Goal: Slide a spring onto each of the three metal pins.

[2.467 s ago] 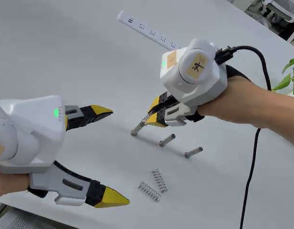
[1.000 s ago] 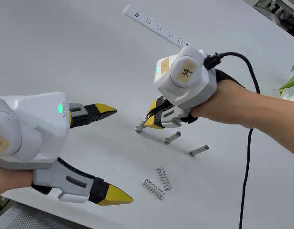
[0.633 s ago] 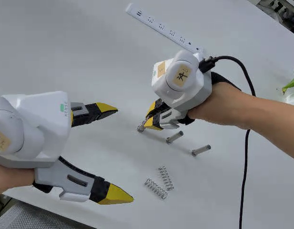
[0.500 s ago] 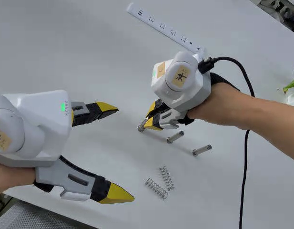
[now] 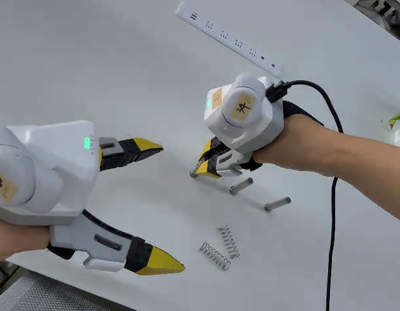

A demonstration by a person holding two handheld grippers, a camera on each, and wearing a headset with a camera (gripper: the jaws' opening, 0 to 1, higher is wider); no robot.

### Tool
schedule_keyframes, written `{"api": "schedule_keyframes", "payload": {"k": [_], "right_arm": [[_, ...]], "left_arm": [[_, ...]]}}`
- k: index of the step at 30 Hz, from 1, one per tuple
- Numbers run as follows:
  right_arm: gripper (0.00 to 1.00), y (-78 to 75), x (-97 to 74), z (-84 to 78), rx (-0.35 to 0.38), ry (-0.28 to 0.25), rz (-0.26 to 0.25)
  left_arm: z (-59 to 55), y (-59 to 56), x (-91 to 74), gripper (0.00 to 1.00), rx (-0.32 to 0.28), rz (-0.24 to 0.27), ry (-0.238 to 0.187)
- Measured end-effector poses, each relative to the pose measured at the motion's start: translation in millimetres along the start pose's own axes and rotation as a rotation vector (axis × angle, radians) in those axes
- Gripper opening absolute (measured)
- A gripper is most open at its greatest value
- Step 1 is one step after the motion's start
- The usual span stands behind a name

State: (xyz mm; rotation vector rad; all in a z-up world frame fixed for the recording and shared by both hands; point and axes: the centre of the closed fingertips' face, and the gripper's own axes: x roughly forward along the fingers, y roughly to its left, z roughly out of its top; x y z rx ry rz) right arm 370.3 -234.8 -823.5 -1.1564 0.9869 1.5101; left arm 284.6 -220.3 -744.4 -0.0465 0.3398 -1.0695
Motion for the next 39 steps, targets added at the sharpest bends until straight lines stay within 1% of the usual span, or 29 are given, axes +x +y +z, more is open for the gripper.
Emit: {"api": "schedule_keyframes", "payload": {"k": [13,22,32,39], "right_arm": [[0.08,0.5,0.6,0.5,0.011,-0.006,0.007],[0.13,2.1,-0.8,2.0,0.019,-0.017,0.005],[0.17,2.9,-9.0,3.7,0.026,-0.034,0.001],[0.20,1.2,-19.7,6.2,0.041,-0.063,-0.016]], "left_arm": [[-0.6,-0.4,-0.8,0.97,-0.001,-0.001,0.002],[-0.7,-2.6,-1.6,0.98,0.001,-0.004,0.001],[1.9,-4.9,0.7,0.98,0.011,-0.013,0.010],[3.2,-6.7,1.5,0.98,0.020,-0.020,0.019]]}}
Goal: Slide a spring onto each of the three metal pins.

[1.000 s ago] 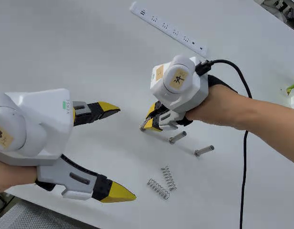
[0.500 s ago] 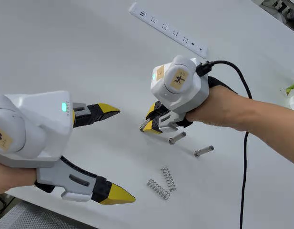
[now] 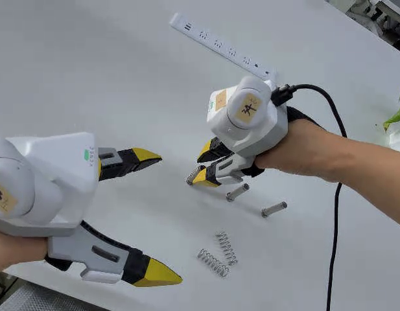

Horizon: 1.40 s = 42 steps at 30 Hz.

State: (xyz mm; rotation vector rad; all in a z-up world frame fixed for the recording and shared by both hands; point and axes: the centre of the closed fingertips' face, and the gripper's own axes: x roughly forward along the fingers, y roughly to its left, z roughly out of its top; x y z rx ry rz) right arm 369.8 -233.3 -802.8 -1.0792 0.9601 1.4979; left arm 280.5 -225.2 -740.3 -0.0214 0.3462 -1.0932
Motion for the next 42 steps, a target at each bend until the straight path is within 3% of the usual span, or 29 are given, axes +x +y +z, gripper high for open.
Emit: {"api": "schedule_keyframes", "payload": {"k": [16,25,33,42], "right_arm": [[0.32,4.3,-30.2,2.0,0.040,-0.080,-0.051],[0.39,8.9,-49.4,-4.9,0.074,-0.136,-0.087],[0.45,15.5,-69.4,-17.3,0.135,-0.209,-0.135],[0.51,29.5,-90.4,-45.9,0.220,-0.283,-0.197]], "left_arm": [[-1.9,-2.0,-0.4,0.99,0.021,-0.015,0.038],[-2.9,0.6,-1.8,0.99,0.042,-0.018,0.072],[-0.2,5.7,-5.2,0.99,0.059,-0.017,0.097],[0.0,8.1,-9.9,0.99,0.085,-0.025,0.140]]}}
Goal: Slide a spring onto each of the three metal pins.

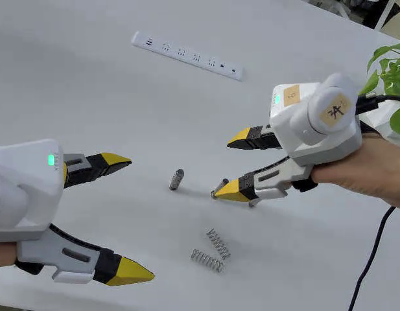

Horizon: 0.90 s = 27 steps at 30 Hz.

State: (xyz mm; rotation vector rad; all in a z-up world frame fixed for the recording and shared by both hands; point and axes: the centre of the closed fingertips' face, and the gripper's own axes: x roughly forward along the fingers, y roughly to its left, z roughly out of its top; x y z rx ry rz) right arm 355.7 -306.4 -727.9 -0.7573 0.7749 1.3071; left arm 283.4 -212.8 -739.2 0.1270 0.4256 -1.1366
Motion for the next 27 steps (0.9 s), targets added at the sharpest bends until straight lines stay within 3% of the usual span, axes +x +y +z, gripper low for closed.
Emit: {"api": "schedule_keyframes", "payload": {"k": [8,14,20,27], "right_arm": [[0.59,7.8,-25.7,-25.5,0.084,-0.072,-0.051],[0.69,18.8,-44.7,-45.3,0.168,-0.161,-0.085],[0.74,29.2,-56.5,-69.6,0.219,-0.193,-0.112],[0.78,36.2,-67.3,-85.1,0.283,-0.287,-0.149]], "left_arm": [[3.0,1.6,-2.9,0.99,0.025,-0.002,0.035],[4.1,-0.1,-1.5,0.99,0.045,-0.015,0.066],[4.3,-0.6,0.5,0.99,0.057,-0.020,0.093],[8.0,-3.3,3.9,0.99,0.079,-0.032,0.124]]}}
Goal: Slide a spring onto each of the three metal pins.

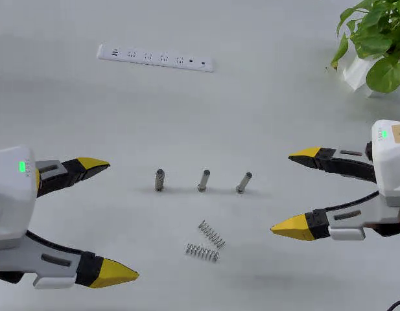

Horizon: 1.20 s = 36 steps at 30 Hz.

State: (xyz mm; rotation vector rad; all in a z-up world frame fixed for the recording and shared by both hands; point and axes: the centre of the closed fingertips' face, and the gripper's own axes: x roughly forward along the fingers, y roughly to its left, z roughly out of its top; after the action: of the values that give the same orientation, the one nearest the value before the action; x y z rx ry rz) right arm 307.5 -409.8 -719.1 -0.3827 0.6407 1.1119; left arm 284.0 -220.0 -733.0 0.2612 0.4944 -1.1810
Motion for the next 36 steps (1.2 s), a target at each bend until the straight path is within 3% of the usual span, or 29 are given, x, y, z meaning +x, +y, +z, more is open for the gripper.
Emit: {"api": "schedule_keyframes", "payload": {"k": [7,12,16,20,22,26,31,36], "right_arm": [[0.84,8.0,-5.5,-17.2,0.027,-0.062,-0.002],[0.87,5.0,-11.8,-27.9,0.059,-0.090,-0.023],[0.86,1.5,-17.5,-31.7,0.079,-0.111,-0.052],[0.85,1.0,-21.9,-34.8,0.094,-0.125,-0.071],[0.84,1.6,-23.4,-37.1,0.102,-0.129,-0.077],[0.84,2.7,-25.8,-40.2,0.114,-0.140,-0.084],[0.84,3.5,-27.5,-44.0,0.119,-0.143,-0.086],[0.86,3.2,-29.5,-44.6,0.125,-0.152,-0.088]], "left_arm": [[-1.8,-8.2,7.9,0.98,0.033,-0.034,0.055],[-0.3,-12.5,16.4,0.94,0.045,-0.054,0.076],[-6.0,-21.6,26.9,0.84,0.081,-0.091,0.122],[-12.5,-30.7,42.7,0.74,0.078,-0.123,0.161],[-13.8,-34.4,50.9,0.67,0.096,-0.140,0.163],[-19.4,-38.4,65.6,0.52,0.113,-0.164,0.193],[-23.4,-41.3,84.9,0.43,0.123,-0.185,0.217],[-33.6,-45.6,96.5,0.34,0.192,-0.219,0.274]]}}
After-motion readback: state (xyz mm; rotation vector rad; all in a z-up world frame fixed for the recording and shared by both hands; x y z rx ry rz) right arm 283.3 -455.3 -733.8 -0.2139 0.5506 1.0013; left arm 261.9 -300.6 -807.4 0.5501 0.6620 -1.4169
